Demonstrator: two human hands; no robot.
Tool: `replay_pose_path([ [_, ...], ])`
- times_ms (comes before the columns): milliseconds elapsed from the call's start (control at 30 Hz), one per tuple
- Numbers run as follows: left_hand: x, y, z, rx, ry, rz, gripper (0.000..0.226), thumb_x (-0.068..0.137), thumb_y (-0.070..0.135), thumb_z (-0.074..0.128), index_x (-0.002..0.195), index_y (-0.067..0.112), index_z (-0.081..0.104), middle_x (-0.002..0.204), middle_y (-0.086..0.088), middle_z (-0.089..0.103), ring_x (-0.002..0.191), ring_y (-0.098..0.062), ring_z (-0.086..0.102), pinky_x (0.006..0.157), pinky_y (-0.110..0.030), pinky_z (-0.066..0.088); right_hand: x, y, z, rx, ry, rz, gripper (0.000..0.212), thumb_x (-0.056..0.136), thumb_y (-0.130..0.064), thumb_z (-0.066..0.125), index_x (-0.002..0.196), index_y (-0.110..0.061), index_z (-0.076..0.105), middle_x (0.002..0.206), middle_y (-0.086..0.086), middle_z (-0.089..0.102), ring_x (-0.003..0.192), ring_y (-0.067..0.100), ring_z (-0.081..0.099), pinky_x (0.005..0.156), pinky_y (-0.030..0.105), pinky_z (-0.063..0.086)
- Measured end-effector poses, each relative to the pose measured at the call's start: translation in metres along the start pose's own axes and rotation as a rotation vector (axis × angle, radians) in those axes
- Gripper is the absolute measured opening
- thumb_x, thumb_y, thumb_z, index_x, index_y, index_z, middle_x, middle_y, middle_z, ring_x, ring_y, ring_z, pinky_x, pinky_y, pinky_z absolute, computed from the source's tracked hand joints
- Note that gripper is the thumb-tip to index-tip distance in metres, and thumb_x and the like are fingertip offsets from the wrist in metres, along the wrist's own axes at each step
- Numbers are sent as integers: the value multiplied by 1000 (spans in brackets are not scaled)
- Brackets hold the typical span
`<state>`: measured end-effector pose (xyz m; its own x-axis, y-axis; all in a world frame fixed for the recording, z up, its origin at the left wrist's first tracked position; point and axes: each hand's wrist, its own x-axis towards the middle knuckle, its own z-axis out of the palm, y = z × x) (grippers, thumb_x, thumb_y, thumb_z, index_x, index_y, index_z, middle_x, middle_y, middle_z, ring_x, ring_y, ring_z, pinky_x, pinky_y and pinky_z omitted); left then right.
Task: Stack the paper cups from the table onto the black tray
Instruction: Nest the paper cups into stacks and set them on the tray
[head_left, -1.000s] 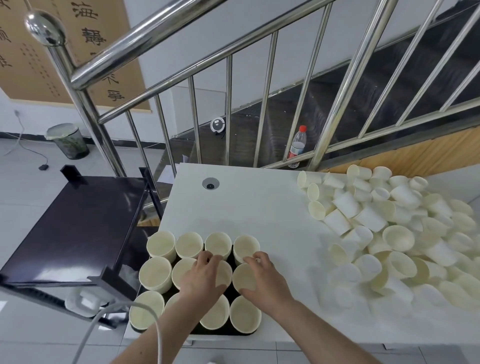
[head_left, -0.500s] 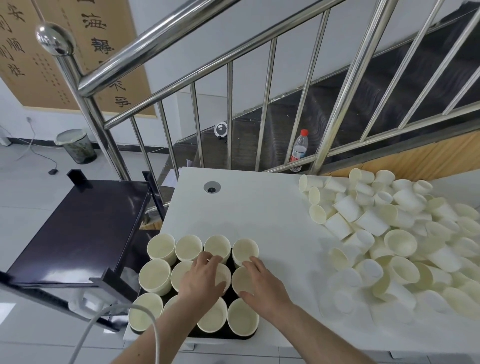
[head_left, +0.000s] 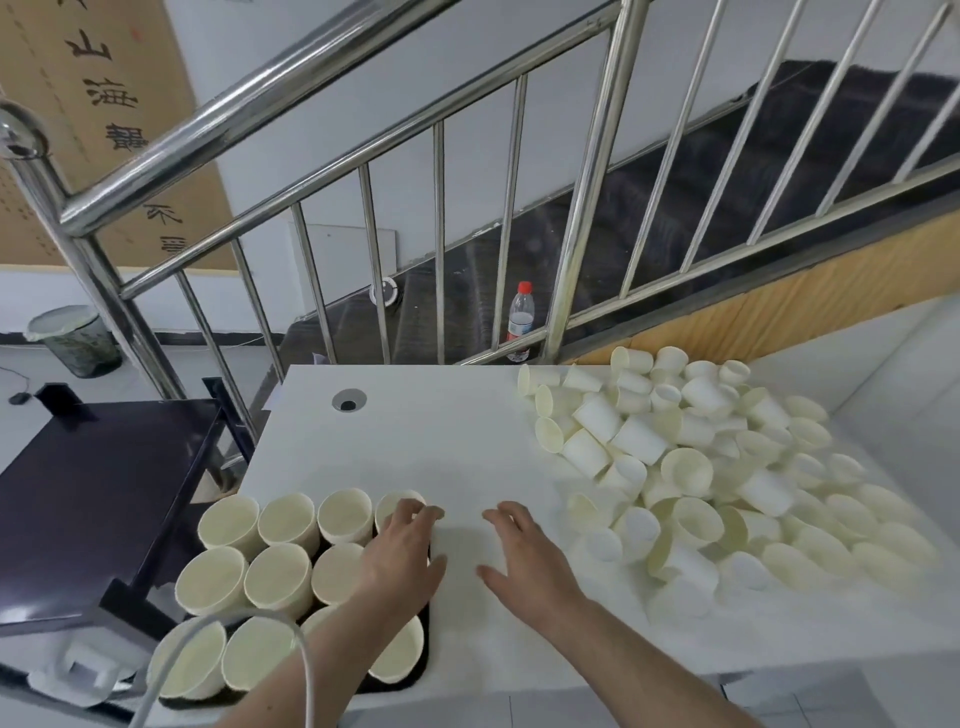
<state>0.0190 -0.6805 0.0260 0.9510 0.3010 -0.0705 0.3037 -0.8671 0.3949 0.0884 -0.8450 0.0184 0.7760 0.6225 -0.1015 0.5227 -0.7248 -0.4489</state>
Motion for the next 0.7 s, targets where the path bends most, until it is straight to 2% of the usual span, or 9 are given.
replay_pose_path([
  [33, 0, 10, 3, -3, 3, 10, 51, 90, 34, 54, 138, 31, 37, 140, 9, 33, 127, -13, 40, 81, -27, 47, -5, 9, -6, -3, 8, 5, 62, 94, -36, 58, 147, -23, 30, 154, -6, 19, 134, 14, 39, 101, 30, 43],
  [167, 1, 48, 17, -41, 27, 62, 50, 91, 34, 53, 138, 31, 37, 139, 10, 32, 126, -11, 40, 79, -23, 43, -20, 42, -27, -15, 43, 38, 60, 95, -34, 57, 148, -23, 30, 155, -6, 19, 137, 14, 36, 104, 30, 41],
  [267, 7, 72, 25, -69, 32, 86, 50, 90, 34, 55, 137, 30, 40, 139, 8, 34, 124, -13, 44, 87, -27, 46, -25, 65, -39, -9, 70, 71, 60, 95, -33, 57, 148, -23, 30, 154, -8, 19, 137, 11, 35, 104, 28, 41],
  [367, 16, 85, 32, -68, 27, 89, 49, 91, 36, 54, 137, 31, 39, 139, 10, 33, 125, -11, 44, 88, -27, 47, -23, 84, -48, -9, 79, 102, 61, 95, -34, 57, 148, -24, 30, 153, -9, 20, 135, 9, 37, 102, 28, 43],
  [700, 106, 101, 41, -148, 45, 78, 48, 91, 37, 56, 137, 29, 41, 138, 9, 37, 121, -12, 49, 88, -28, 51, 42, 135, -87, -35, 108, 172, 63, 94, -33, 59, 148, -21, 29, 151, -7, 26, 135, 11, 36, 103, 26, 40],
])
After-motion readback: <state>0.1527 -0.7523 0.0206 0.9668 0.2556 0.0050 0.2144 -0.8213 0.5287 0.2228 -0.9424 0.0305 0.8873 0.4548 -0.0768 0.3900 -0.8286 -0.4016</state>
